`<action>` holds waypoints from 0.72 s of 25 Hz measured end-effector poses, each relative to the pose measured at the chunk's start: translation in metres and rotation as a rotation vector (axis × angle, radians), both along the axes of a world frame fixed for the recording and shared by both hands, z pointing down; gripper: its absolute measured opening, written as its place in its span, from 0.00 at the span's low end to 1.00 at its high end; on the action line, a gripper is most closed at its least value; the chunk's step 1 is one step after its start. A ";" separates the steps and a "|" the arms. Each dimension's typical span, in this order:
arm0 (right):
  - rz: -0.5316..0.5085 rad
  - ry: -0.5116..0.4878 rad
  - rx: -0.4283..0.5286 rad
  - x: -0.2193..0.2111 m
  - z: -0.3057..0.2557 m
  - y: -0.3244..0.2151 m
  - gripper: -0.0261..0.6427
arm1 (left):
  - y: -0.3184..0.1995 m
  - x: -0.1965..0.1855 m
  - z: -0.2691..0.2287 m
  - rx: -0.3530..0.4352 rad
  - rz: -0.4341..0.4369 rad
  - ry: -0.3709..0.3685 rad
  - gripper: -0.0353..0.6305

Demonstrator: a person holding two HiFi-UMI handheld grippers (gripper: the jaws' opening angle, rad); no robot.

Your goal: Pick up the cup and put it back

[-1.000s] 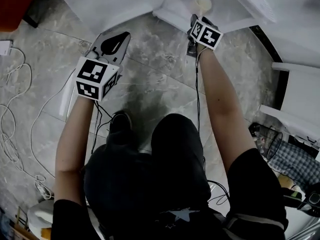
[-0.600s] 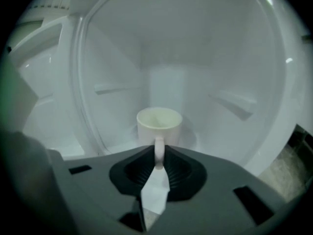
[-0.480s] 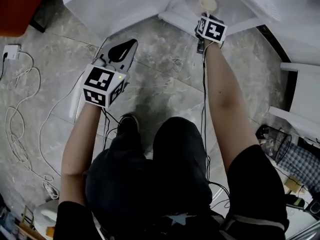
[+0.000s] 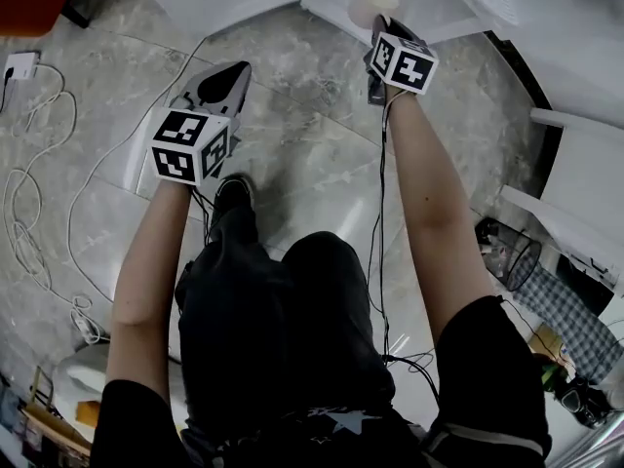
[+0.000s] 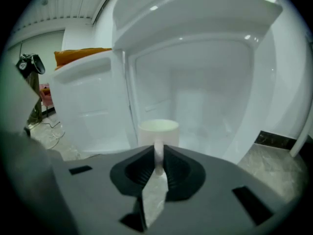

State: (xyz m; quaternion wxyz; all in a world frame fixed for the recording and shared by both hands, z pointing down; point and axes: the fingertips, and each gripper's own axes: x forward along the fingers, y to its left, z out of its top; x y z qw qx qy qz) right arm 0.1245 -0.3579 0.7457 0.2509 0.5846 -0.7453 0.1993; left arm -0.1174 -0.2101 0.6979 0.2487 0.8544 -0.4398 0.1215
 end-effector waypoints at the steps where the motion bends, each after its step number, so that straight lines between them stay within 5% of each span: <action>1: -0.012 -0.013 -0.011 -0.006 -0.011 0.011 0.11 | 0.009 -0.002 -0.007 -0.036 -0.010 -0.003 0.07; 8: -0.096 -0.069 -0.056 -0.028 -0.119 0.100 0.11 | 0.069 -0.004 -0.125 -0.079 -0.046 -0.034 0.07; 18: -0.362 -0.204 0.039 -0.052 -0.336 0.198 0.11 | 0.140 0.003 -0.314 -0.010 -0.217 -0.031 0.07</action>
